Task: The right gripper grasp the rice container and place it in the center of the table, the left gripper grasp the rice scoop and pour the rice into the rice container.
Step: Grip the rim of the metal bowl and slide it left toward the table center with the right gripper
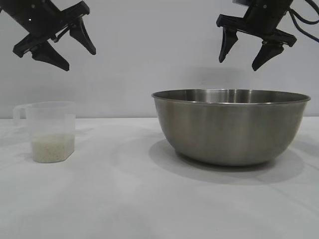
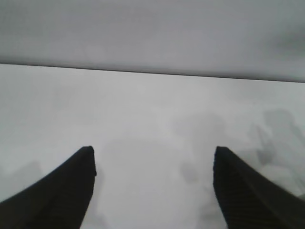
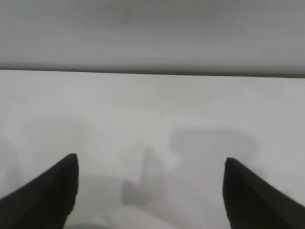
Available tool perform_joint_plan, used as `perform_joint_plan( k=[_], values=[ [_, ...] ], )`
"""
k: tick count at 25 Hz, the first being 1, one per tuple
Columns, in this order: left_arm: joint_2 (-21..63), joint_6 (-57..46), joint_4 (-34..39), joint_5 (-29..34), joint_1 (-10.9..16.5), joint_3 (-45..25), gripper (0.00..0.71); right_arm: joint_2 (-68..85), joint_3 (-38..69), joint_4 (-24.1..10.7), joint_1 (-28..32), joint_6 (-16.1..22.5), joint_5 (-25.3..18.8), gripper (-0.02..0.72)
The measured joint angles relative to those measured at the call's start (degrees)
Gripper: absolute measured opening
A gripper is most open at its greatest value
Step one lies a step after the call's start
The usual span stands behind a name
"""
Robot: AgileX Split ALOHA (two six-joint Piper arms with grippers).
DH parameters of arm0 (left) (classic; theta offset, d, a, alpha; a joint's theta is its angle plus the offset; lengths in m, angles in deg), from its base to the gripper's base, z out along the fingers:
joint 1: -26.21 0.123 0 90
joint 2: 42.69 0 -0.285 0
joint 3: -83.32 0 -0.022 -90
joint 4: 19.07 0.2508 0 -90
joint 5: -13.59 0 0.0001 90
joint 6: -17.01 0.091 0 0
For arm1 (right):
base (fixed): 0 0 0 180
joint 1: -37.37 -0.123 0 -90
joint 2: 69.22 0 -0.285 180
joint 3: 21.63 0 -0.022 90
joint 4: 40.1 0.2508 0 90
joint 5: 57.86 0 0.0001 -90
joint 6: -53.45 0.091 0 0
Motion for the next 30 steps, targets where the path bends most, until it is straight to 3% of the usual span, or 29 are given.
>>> perform_joint_plan(
  k=[11, 17, 22, 25, 30],
  values=[
    [0.0, 0.0, 0.0, 0.0, 0.0, 0.0, 0.461, 0.0, 0.0, -0.7, 0.0, -0.07, -1.32, 0.566],
    [0.0, 1.07, 0.0, 0.43, 0.0, 0.0, 0.461, 2.45, -0.15, -4.95, 1.01, -0.07, -12.54, 0.566],
    [0.0, 1.25, 0.0, 1.05, 0.0, 0.0, 0.461, 5.12, -1.07, -5.72, 1.73, -0.07, -26.26, 0.566],
    [0.0, 1.3, 0.0, 1.05, 0.0, 0.0, 0.461, 5.94, -1.09, -5.72, 1.73, -0.07, -28.49, 0.566],
    [0.0, 1.41, 0.0, 1.14, 0.0, 0.0, 0.461, 7.37, 1.95, -5.4, 1.73, 0.56, -28.61, 0.566]
  ],
)
